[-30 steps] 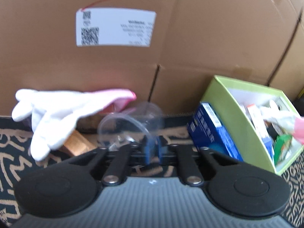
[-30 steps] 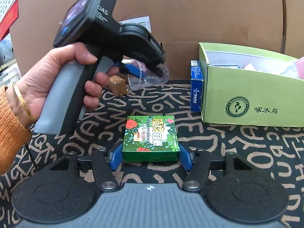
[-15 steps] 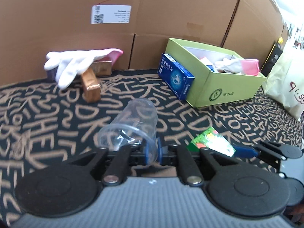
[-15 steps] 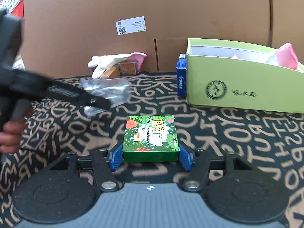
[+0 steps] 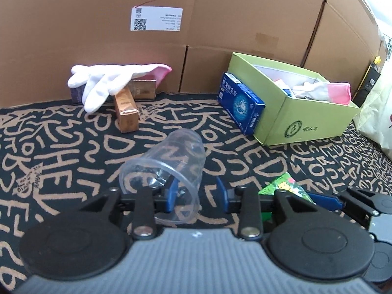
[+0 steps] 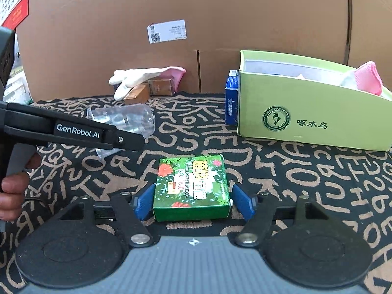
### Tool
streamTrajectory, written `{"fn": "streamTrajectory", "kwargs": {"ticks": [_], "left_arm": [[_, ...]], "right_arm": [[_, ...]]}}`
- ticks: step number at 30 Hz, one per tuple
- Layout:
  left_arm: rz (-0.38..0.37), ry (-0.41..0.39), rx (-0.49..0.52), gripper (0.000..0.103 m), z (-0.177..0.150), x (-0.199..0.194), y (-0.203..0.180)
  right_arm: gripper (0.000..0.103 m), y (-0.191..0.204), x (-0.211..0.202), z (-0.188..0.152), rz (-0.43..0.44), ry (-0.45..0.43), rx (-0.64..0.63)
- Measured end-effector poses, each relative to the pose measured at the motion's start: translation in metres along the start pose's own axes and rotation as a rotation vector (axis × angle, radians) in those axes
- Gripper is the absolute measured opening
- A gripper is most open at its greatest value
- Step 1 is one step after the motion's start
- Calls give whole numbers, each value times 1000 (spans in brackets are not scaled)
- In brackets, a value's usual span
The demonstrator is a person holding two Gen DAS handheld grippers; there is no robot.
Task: Organize objects
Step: 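Carry the plastic cup and green box into the shoebox and release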
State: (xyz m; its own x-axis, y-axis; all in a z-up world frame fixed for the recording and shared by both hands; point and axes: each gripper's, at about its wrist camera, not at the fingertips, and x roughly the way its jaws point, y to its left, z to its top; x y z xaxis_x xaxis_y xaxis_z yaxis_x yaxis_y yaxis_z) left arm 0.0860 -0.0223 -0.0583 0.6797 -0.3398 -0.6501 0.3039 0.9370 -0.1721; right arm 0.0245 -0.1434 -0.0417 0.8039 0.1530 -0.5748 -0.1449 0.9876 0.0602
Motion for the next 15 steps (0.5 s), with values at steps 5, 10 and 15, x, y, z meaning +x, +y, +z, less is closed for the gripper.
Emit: {"fn": "streamTrajectory", "kwargs": {"ticks": [5, 10, 15], "left_arm": [[-28, 6, -3, 6, 4, 0, -2], [-71, -45, 35, 5, 17, -14, -21], [-146, -120, 85, 5, 48, -31, -51]], "right_arm": [[65, -1, -4, -1, 23, -12, 9], [65, -11, -20, 6, 18, -63, 29], [65, -32, -44, 25, -30, -155, 30]]}}
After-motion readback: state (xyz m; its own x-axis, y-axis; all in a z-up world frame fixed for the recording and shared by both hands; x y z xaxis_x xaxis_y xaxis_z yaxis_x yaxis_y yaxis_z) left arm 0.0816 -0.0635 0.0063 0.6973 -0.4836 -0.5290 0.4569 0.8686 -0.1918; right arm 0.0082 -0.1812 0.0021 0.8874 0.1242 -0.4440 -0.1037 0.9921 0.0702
